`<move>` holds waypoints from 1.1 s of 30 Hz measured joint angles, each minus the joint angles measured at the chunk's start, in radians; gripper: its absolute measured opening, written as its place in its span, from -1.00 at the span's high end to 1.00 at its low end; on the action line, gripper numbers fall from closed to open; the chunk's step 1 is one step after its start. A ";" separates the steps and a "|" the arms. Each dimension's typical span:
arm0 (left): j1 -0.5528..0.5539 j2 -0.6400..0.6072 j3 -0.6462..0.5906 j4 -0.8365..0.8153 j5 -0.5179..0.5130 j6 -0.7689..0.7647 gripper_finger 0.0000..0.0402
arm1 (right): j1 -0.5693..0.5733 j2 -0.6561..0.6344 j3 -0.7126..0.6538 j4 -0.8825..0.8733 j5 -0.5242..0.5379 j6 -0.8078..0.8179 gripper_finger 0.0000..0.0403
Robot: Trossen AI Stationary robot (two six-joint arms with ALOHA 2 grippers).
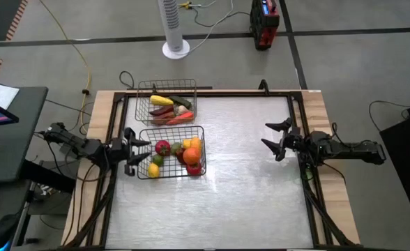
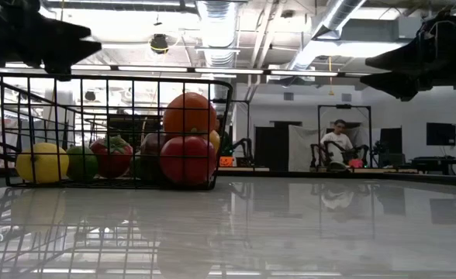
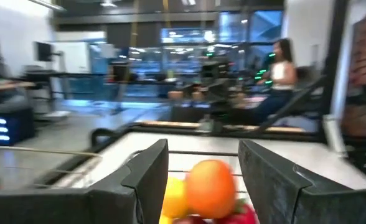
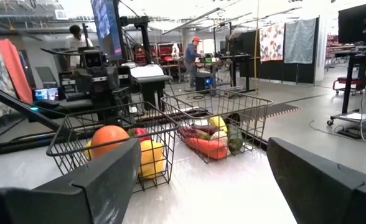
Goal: Sort produce into baskets
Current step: Return to Home Position
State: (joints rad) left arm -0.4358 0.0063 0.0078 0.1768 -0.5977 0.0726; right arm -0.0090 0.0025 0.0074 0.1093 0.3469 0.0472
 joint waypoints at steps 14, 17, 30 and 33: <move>0.000 0.000 -0.001 -0.091 -0.074 0.190 0.09 | -0.001 0.000 -0.001 -0.029 -0.005 -0.029 -0.86; 0.000 0.000 -0.001 -0.091 -0.074 0.205 0.09 | -0.001 0.000 -0.001 -0.029 -0.005 -0.029 -0.86; 0.000 0.000 -0.001 -0.090 -0.073 0.201 0.09 | -0.001 0.000 -0.002 -0.029 -0.005 -0.029 -0.86; 0.000 0.000 -0.001 -0.090 -0.072 0.201 0.09 | -0.001 0.000 -0.002 -0.029 -0.005 -0.029 -0.86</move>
State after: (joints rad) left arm -0.4358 0.0063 0.0071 0.0872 -0.6701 0.2737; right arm -0.0097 0.0025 0.0059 0.0799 0.3420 0.0184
